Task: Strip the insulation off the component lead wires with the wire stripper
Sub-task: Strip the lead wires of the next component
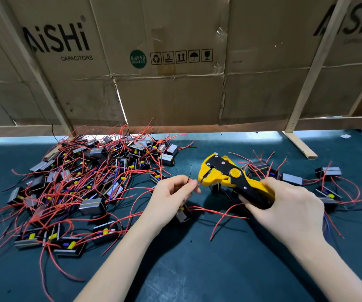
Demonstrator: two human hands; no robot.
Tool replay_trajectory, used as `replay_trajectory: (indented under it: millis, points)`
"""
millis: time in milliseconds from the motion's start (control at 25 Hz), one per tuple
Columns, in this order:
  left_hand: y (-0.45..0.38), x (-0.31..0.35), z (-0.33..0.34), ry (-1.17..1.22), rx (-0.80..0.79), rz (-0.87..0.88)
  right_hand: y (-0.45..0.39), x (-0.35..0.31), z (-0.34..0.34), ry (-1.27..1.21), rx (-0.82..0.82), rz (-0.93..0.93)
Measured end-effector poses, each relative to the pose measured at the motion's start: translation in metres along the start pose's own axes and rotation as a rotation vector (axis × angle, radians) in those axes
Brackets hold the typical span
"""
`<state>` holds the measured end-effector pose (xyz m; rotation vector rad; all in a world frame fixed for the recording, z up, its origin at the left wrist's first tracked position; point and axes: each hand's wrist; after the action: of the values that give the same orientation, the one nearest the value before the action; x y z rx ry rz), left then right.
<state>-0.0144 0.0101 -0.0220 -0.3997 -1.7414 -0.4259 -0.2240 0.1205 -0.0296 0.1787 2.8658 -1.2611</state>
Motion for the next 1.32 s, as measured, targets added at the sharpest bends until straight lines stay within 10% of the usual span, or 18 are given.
replay_trajectory:
  millis: [1320]
  points:
    - [-0.007,-0.010,-0.002,-0.188,-0.236,0.085,-0.001,0.002,0.001,0.011,0.054,-0.081]
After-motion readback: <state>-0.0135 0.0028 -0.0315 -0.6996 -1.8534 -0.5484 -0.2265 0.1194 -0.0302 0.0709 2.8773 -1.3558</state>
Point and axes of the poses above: each hand's wrist, its own y-axis away from the middle knuckle, its own z-axis out of the palm, x = y × z, and after that the axes turned 14 degrees about -z, right-handed
